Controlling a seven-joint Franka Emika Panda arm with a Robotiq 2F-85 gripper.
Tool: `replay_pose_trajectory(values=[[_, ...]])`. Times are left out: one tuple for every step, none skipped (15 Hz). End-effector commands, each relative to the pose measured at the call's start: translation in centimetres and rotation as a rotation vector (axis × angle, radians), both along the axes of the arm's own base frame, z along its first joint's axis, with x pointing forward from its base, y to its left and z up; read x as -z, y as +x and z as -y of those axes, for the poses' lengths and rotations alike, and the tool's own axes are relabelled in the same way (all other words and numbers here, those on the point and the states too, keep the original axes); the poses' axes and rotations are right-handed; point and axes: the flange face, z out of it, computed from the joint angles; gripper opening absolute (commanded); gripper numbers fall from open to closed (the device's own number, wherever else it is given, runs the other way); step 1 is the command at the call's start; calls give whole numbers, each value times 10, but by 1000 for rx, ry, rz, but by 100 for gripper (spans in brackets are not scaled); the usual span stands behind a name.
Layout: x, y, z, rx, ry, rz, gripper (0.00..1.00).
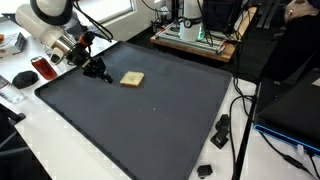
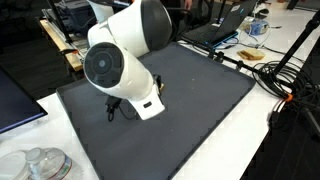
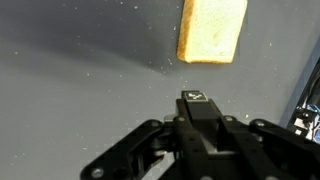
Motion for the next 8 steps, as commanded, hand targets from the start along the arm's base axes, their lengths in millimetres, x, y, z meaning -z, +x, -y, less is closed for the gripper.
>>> replay_pose_trajectory(values=[[-5, -21, 17, 87, 60, 48, 5], [-5, -28, 22, 113, 71, 59, 5], [-5, -35, 27, 142, 77, 70, 5], [-6, -41, 30, 167, 78, 77, 5], [-7, -48, 34, 195, 73, 84, 5], [-8, -55, 36, 215, 69, 88, 5], [-10, -62, 39, 245, 70, 90, 5], [-13, -69, 38, 271, 71, 90, 5]])
